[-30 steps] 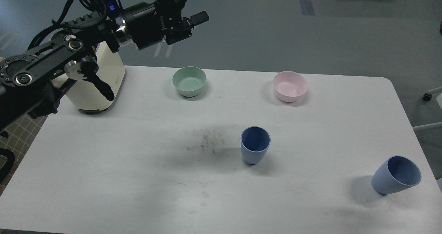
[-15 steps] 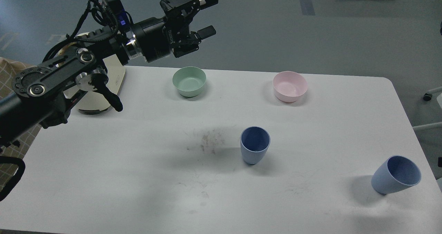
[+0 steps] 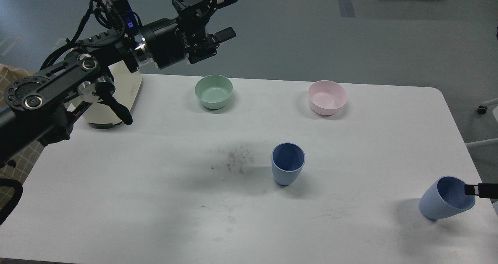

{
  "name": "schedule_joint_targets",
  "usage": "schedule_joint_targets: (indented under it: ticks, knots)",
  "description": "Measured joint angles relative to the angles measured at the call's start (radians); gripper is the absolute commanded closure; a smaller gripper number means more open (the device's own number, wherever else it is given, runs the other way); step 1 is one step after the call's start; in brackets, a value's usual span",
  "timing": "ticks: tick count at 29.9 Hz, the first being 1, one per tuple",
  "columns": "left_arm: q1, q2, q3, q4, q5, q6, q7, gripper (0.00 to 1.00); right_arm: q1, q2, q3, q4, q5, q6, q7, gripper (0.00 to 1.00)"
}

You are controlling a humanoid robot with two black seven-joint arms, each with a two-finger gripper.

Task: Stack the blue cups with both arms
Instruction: 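Grasp the blue cup nearest the right gripper and lift it, then carry the blue cup with the right gripper above the centered cup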

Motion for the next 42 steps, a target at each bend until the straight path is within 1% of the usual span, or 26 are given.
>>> schedule_joint_targets:
  ticks: [6,7,8,10,12,13,16,18,19,24,29,32,34,37,42]
  knots:
    - [-0.001,0.002,0.0,0.0,0.0,0.0,0.003,0.05,-0.032,0.062,0.001,-0.032,0.0,-0.024,0.0,0.33]
    - [-0.001,0.004,0.0,0.0,0.0,0.0,0.003,0.05,-0.035,0.068,0.001,-0.035,0.0,-0.025,0.0,0.42]
    - [-0.001,0.007,0.0,0.0,0.0,0.0,0.003,0.05,-0.037,0.071,0.001,-0.036,0.0,-0.025,0.0,0.47]
    - [-0.001,0.015,-0.001,0.0,-0.001,0.0,0.003,0.05,-0.042,0.077,0.001,-0.038,0.0,-0.025,0.0,0.63]
    - [-0.001,0.021,-0.002,0.0,-0.003,0.0,0.003,0.05,-0.049,0.081,0.002,-0.039,0.0,-0.025,0.0,0.71]
    - [-0.001,0.023,-0.002,0.0,-0.003,0.0,0.003,0.05,-0.051,0.084,0.002,-0.039,0.0,-0.025,0.0,0.78]
    - [-0.001,0.024,-0.002,-0.001,-0.004,0.0,0.003,0.05,-0.054,0.086,0.002,-0.039,0.0,-0.025,0.0,0.9]
    - [-0.001,0.024,-0.002,-0.001,-0.004,0.0,0.003,0.05,-0.056,0.086,0.002,-0.038,0.0,-0.025,0.0,0.94]
    - [-0.001,0.024,-0.002,-0.002,-0.004,0.0,0.003,0.05,-0.056,0.086,0.002,-0.037,0.0,-0.025,0.0,0.99]
    - [0.0,0.025,-0.002,-0.003,-0.004,0.0,0.004,0.05,-0.056,0.082,0.015,-0.03,0.0,-0.019,0.0,1.0]
    - [0.0,0.027,-0.002,-0.003,-0.004,0.0,0.004,0.05,-0.037,0.07,0.074,-0.01,0.004,-0.002,0.0,1.0]
    - [0.0,0.026,-0.002,-0.003,-0.004,0.0,0.004,0.05,0.027,0.052,0.099,0.007,0.0,0.048,0.0,1.0]
    - [0.0,0.025,-0.002,-0.003,-0.004,0.0,0.007,0.05,0.104,0.054,0.104,0.01,-0.011,0.066,0.0,1.0]
    - [0.0,0.024,-0.002,-0.003,-0.004,0.0,0.011,0.05,0.199,0.095,0.104,0.009,-0.04,0.073,0.0,1.0]
    - [0.0,0.025,-0.002,-0.003,-0.005,0.0,0.017,0.05,0.346,0.225,0.099,-0.02,-0.056,0.074,0.0,1.0]
